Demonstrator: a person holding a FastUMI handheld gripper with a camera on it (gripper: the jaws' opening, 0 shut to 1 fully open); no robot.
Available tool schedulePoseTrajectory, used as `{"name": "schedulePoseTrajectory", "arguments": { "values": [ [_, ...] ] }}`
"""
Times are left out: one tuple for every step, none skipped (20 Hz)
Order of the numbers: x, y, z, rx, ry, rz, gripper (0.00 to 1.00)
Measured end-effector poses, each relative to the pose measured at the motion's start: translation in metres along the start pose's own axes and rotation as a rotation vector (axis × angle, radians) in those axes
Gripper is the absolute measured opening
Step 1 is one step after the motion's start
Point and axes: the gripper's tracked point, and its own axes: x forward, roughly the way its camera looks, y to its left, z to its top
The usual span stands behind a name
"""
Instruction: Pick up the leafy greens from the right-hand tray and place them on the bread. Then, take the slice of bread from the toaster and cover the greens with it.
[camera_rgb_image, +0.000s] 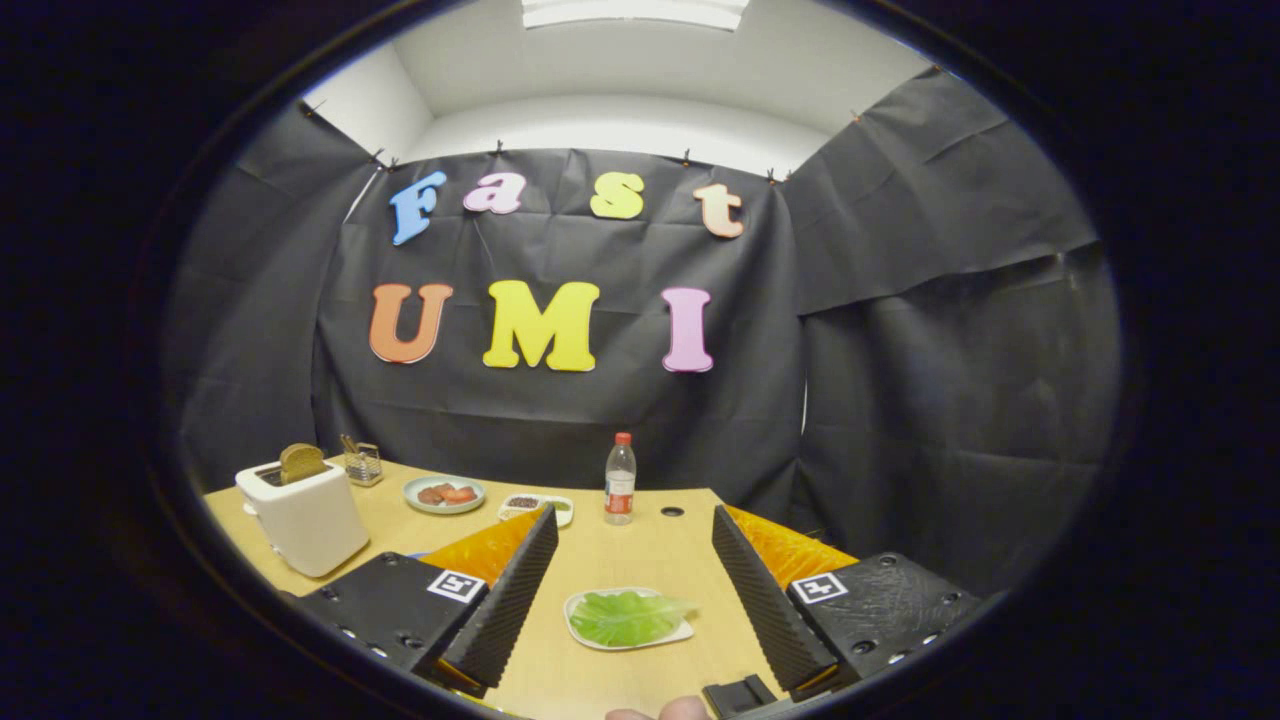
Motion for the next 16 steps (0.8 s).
{"name": "schedulePoseTrajectory", "arguments": {
  "values": [
    [0.005,-0.002,-0.007,0.014,0.023,0.002,0.95],
    [0.01,-0.006,-0.015,0.029,0.046,0.003,0.95],
    [0.015,-0.01,-0.024,0.043,0.076,0.002,0.95],
    [0.023,-0.013,-0.034,0.059,0.106,0.006,0.95],
    [0.029,-0.017,-0.045,0.077,0.142,0.004,0.95],
    [0.036,-0.019,-0.057,0.094,0.176,0.011,0.95],
    [0.042,-0.022,-0.069,0.119,0.215,0.011,0.95],
    [0.047,-0.024,-0.079,0.153,0.251,0.016,0.95],
    [0.055,-0.027,-0.09,0.187,0.283,0.016,0.95],
    [0.063,-0.031,-0.101,0.211,0.311,0.003,0.96],
    [0.071,-0.037,-0.113,0.228,0.343,-0.009,0.96],
    [0.077,-0.039,-0.124,0.256,0.371,-0.013,0.96],
    [0.084,-0.042,-0.133,0.298,0.402,-0.021,0.96],
    [0.088,-0.046,-0.144,0.346,0.433,-0.028,0.96],
    [0.093,-0.049,-0.153,0.392,0.458,-0.035,0.96],
    [0.098,-0.052,-0.16,0.439,0.481,-0.044,0.95]
  ]
}}
